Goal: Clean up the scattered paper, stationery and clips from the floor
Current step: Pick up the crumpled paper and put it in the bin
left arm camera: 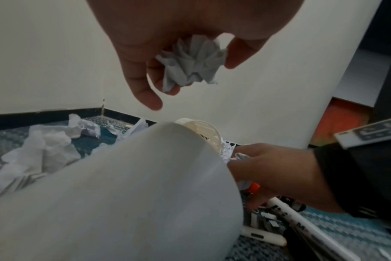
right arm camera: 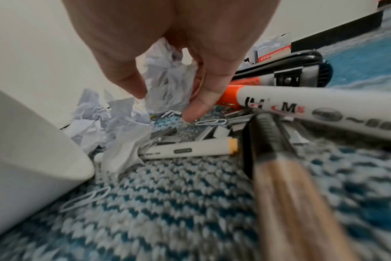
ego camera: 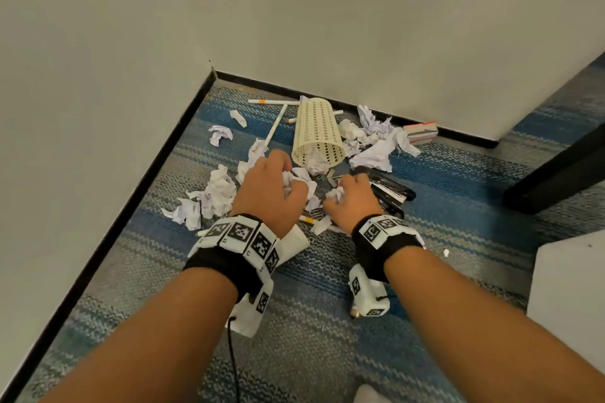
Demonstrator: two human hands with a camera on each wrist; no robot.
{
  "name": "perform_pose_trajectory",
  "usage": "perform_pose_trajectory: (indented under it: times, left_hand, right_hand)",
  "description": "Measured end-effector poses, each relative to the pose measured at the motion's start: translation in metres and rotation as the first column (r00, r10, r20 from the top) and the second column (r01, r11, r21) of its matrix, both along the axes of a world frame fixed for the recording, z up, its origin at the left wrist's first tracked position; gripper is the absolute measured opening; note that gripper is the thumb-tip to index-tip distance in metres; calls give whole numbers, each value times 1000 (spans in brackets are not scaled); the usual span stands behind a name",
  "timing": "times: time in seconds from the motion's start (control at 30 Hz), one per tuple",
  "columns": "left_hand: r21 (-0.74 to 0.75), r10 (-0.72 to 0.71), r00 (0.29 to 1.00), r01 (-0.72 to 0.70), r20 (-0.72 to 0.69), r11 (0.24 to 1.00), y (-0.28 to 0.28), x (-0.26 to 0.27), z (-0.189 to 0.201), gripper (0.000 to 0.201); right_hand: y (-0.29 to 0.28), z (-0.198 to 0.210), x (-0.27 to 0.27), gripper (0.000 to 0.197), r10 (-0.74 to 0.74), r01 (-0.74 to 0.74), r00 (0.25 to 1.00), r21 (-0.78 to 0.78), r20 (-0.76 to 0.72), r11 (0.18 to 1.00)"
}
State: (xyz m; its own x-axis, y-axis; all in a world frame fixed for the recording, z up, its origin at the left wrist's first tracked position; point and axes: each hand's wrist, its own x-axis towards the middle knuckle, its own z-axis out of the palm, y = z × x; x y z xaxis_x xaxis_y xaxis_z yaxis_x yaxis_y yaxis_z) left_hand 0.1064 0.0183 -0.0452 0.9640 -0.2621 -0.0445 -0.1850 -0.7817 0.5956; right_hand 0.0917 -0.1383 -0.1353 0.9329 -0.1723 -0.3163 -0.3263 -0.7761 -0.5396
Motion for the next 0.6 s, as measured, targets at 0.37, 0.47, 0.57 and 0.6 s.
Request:
perform_pose_trajectory:
  times: [0.37,0.47,0.57,0.6]
  left_hand:
    - [251,-197,979,206,-59,946,-10,-18,-13,21]
    - [200,-224,972,232,-63,952,-8,-23,-7,16]
    - [209,-283,959,272,28,939,-7,-29,0,27]
    - [213,-287,956,268,66,940,-8,-31,6,33]
  right_hand:
    - [21,-4,-36,51,354,-407,911,-318,-211,856]
    - [18,0,-39,41,309,-327,945,-316,-107,891]
    - [7,19,-52,31,181,-158,977,-188,115,969]
    - [2,30,-59,28,132,-110,977,-130,170,985]
